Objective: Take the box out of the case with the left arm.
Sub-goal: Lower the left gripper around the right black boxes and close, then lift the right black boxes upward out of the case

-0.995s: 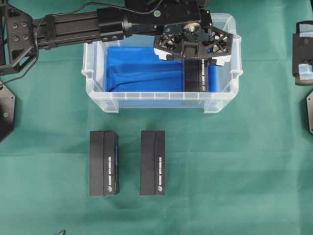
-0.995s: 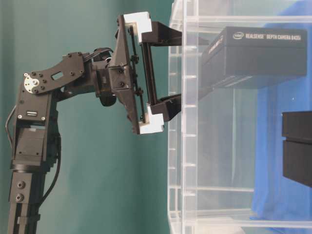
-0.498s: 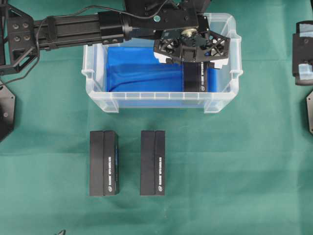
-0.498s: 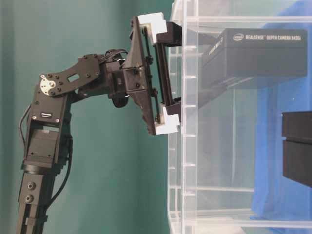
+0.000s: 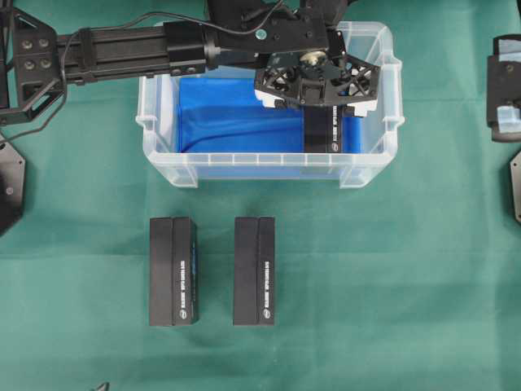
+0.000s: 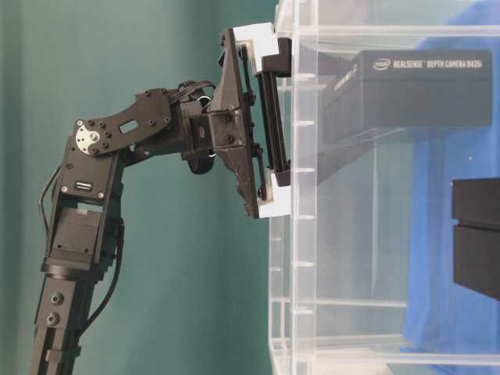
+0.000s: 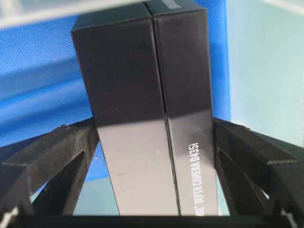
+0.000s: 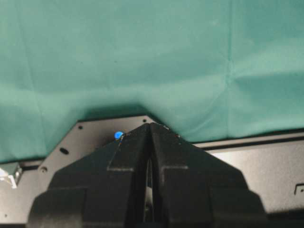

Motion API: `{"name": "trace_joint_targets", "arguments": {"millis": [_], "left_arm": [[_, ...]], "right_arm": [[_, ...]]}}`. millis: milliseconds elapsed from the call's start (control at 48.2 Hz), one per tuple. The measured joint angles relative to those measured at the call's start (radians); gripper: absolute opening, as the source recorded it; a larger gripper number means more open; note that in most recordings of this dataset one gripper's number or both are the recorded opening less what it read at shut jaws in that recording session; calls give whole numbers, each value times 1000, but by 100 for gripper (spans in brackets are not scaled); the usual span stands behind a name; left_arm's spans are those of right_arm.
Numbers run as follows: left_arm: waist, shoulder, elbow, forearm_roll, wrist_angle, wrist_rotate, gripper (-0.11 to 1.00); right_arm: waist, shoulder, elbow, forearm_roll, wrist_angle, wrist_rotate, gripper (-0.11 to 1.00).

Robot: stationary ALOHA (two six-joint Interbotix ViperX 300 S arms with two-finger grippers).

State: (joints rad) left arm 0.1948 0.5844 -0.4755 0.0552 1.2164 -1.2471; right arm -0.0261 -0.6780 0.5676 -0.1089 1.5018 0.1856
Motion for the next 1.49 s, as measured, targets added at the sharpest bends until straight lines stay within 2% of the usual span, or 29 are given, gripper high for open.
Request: {"name": "trace_joint_targets", "arguments": {"millis": [373, 436, 539, 1203, 1493], "left_arm": [[-3, 0, 0, -3, 0, -20, 88], [-3, 0, 0, -12, 0, -34, 83], [-3, 0, 2, -17, 0, -58, 63], [-15, 0, -8, -29, 6, -66, 63], [-26, -6, -104, -28, 107, -69, 63]], "right_arm": [[0, -2, 0, 0, 2, 0, 2], [0, -2, 0, 0, 2, 0, 2], [0, 0, 0, 0, 2, 0, 2], [0, -15, 0, 0, 2, 0, 2], [0, -17, 0, 0, 2, 0, 2]]}}
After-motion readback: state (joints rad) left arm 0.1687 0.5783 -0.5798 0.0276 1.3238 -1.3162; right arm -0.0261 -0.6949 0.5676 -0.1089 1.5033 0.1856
